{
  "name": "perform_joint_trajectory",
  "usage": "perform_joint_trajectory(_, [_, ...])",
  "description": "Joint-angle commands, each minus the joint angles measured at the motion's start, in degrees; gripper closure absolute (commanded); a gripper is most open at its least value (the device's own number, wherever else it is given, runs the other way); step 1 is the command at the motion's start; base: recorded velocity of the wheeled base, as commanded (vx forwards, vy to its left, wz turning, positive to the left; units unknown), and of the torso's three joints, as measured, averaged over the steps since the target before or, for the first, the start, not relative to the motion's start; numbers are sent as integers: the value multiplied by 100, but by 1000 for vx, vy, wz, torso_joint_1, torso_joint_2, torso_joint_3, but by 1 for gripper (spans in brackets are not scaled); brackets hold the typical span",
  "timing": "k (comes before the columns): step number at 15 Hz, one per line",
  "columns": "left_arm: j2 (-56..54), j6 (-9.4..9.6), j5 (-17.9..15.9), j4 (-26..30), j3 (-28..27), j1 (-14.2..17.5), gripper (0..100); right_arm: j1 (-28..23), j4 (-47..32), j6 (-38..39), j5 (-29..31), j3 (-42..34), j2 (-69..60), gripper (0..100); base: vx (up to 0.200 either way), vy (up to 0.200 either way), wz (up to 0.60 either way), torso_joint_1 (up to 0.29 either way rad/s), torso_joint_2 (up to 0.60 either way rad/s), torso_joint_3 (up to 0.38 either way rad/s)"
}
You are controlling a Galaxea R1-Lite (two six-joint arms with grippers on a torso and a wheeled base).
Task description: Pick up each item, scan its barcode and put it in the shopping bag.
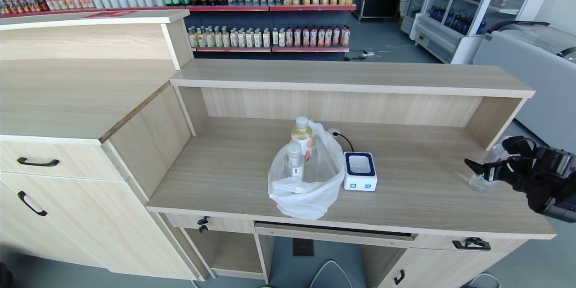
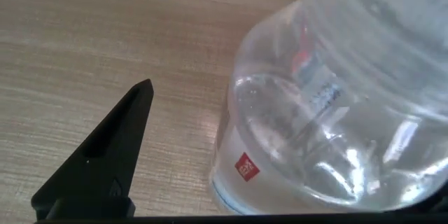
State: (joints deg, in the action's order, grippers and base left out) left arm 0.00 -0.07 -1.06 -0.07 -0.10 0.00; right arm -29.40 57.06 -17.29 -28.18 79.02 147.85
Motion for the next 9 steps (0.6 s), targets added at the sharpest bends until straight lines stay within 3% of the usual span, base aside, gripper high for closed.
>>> perform_joint_trajectory(1, [0,-10,1,-1,1,0,0,49,15,-3,-3,35,42,0,0,0,0,0,0,0])
perform_joint_trajectory(2, [0,-1,1,-1,1,0,0,66,24,-3,-3,43,69,0,0,0,0,0,0,0])
perform_joint_trajectory(3, [0,-1,1,-1,1,0,0,66,24,-3,-3,43,69,100,0,0,0,0,0,0])
perform_joint_trajectory(9, [0,-1,1,-1,1,0,0,119,42,6,147,61,16,100,0,0,0,0,0,0])
